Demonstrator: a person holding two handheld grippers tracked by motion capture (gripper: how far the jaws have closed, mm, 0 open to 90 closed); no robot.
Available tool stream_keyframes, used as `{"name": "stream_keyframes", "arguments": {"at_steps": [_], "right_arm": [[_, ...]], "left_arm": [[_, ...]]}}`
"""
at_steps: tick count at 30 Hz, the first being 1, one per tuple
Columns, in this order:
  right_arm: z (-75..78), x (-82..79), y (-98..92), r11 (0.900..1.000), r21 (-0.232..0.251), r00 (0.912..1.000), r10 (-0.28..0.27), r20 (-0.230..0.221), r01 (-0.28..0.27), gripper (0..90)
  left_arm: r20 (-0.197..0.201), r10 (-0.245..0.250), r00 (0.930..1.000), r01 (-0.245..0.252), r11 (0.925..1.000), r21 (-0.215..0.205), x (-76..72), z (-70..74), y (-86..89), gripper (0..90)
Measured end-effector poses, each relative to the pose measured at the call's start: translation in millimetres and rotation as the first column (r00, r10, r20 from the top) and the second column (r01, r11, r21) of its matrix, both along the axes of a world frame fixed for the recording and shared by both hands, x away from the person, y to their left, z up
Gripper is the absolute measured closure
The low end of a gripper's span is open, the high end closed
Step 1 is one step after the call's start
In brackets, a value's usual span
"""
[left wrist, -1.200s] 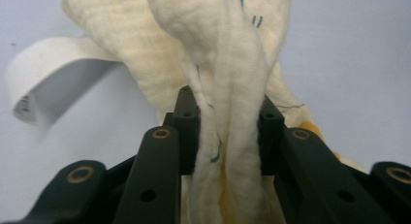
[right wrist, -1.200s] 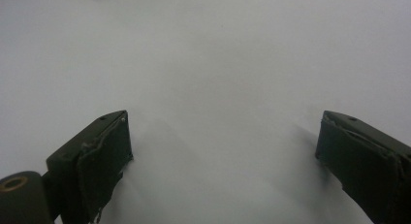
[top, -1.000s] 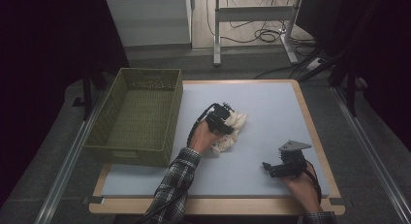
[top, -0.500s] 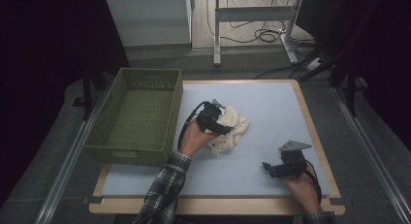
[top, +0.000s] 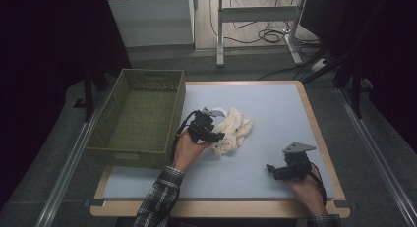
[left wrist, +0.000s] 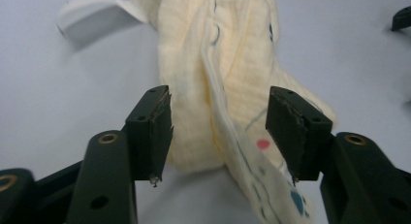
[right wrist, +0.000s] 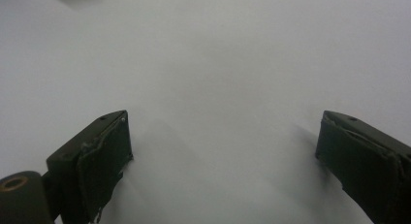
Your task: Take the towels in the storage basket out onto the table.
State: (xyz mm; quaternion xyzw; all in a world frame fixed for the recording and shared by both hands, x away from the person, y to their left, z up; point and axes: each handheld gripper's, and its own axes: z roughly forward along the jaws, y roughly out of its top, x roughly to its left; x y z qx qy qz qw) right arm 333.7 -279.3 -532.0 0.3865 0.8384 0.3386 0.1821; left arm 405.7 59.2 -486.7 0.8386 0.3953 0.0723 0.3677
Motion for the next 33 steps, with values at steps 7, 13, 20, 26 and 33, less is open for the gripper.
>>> {"name": "stream_keyframes", "arguments": {"at_steps": [7, 13, 20, 26, 33], "right_arm": [[0.1, -0.2, 0.1, 1.000, 0.000, 1.0000, -0.002, -0.002, 0.002, 5.7], [0.2, -0.2, 0.1, 1.000, 0.001, 1.0000, -0.001, -0.003, 0.001, 5.9], [0.8, -0.3, -0.8, 1.000, 0.005, 1.0000, -0.008, -0.001, 0.008, 9.6], [3.3, -0.2, -2.8, 0.999, 0.015, 0.9994, -0.031, 0.015, 0.030, 25.6], [8.4, 6.4, 11.4, 1.000, 0.011, 0.9996, 0.027, -0.003, -0.027, 48.3]], "left_arm": [[-0.005, 0.001, 1.0000, -0.001, 0.9999, -0.015, -17.0, -10.0, 7.7, 62.9], [-0.003, -0.023, 0.9997, 0.023, 0.9997, 0.013, -30.6, -16.9, 8.6, 81.7], [0.007, -0.035, 0.9993, 0.035, 0.9994, 0.000, -44.8, -20.8, 12.1, 84.6], [0.000, -0.020, 0.9998, 0.020, 0.9996, -0.019, -52.8, -26.0, 20.2, 84.8], [0.001, -0.001, 1.0000, 0.001, 0.9999, -0.015, -60.5, -38.6, 26.5, 74.7]]}}
